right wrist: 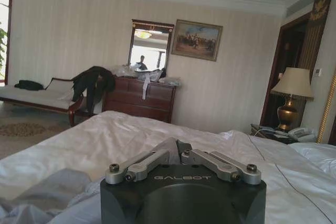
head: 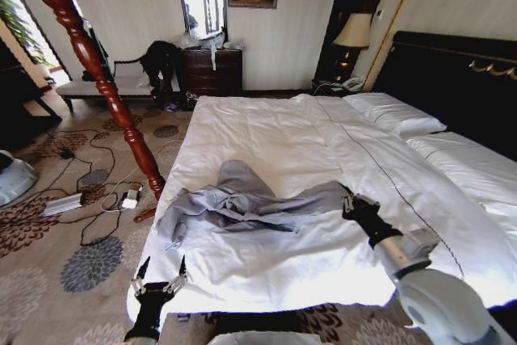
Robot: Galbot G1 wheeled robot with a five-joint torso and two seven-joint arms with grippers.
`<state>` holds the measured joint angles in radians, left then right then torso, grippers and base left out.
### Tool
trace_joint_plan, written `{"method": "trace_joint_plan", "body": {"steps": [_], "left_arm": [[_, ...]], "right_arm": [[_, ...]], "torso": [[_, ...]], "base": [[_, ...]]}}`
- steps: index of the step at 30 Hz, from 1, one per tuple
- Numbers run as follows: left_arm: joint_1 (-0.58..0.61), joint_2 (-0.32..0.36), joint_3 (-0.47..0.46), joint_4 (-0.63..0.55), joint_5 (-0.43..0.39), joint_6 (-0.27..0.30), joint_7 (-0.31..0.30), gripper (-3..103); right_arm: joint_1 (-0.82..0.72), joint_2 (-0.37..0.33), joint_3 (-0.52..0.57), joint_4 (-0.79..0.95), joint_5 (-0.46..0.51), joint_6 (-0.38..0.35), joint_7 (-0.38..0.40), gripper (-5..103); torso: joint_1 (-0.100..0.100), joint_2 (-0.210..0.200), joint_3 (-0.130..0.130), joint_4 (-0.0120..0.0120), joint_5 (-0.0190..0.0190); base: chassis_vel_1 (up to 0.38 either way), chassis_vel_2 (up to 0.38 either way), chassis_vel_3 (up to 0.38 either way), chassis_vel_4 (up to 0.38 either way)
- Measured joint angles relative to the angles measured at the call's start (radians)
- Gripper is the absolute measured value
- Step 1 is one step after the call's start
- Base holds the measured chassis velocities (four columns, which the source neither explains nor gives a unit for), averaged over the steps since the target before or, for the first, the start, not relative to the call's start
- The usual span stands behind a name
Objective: Pick up the clothes from the bed and hang them on the clothes hanger.
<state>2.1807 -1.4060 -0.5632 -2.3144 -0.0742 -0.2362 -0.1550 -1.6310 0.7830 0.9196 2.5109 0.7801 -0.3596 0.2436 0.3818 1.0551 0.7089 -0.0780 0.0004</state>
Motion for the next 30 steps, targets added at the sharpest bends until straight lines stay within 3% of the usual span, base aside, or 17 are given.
{"method": "trace_joint_plan", "body": {"steps": [2,6,7,10,11,14,22,27,29,30], "left_arm": [[0.001,0.004,0.001,0.000,0.000,-0.002,0.000,100],[-0.003,0.016,-0.002,-0.005,-0.009,-0.003,0.000,100],[-0.003,0.016,-0.002,-0.005,-0.009,-0.003,0.000,100],[-0.009,0.013,-0.002,-0.009,-0.015,-0.001,-0.002,100],[-0.009,0.013,-0.002,-0.009,-0.015,-0.001,-0.002,100],[-0.009,0.007,0.003,-0.011,-0.016,0.001,-0.002,100],[-0.006,-0.002,0.002,-0.014,-0.016,0.003,-0.003,100],[-0.008,-0.002,0.013,-0.010,-0.015,0.005,-0.004,100],[-0.008,-0.002,0.013,-0.010,-0.015,0.005,-0.004,100],[-0.012,-0.002,0.022,-0.009,-0.012,0.008,-0.005,100]], "right_arm": [[0.022,-0.029,0.023,0.000,0.048,-0.012,0.015,0],[0.138,-0.238,0.171,-0.001,0.287,-0.044,0.100,0],[0.138,-0.238,0.171,-0.001,0.287,-0.044,0.100,0],[0.193,-0.391,0.272,-0.003,0.430,-0.041,0.134,0],[0.193,-0.391,0.272,-0.003,0.430,-0.041,0.134,0],[0.289,-0.528,0.283,-0.041,0.539,-0.016,0.164,0],[0.567,-0.662,0.231,-0.208,0.719,0.016,0.197,0],[0.754,-0.787,0.247,-0.329,0.917,0.021,0.199,0],[0.754,-0.787,0.247,-0.329,0.917,0.021,0.199,0],[0.806,-0.823,0.252,-0.362,0.971,0.021,0.196,0]], "torso": [[0.000,0.000,0.000,0.0001,0.0003],[0.000,0.000,0.000,0.0003,-0.0003],[0.000,0.000,0.000,0.0003,-0.0003],[0.000,0.000,0.000,0.0000,-0.0003],[0.000,0.000,0.000,0.0000,-0.0003],[0.000,0.000,0.000,0.0001,-0.0007],[0.000,0.000,0.000,0.0000,-0.0002],[0.000,0.000,0.000,0.0000,-0.0004],[0.000,0.000,0.000,0.0000,-0.0004],[0.000,0.000,0.000,0.0000,-0.0003]], "base": [[0.000,0.000,0.000,0.000],[0.000,0.000,0.000,0.000],[0.000,0.000,0.000,0.000],[0.000,0.000,0.000,0.000],[0.000,0.000,0.000,0.000],[0.000,0.000,0.000,0.000],[0.000,0.000,0.000,0.000],[0.000,0.000,0.000,0.000],[0.000,0.000,0.000,0.000],[0.000,0.000,0.000,0.000]]}}
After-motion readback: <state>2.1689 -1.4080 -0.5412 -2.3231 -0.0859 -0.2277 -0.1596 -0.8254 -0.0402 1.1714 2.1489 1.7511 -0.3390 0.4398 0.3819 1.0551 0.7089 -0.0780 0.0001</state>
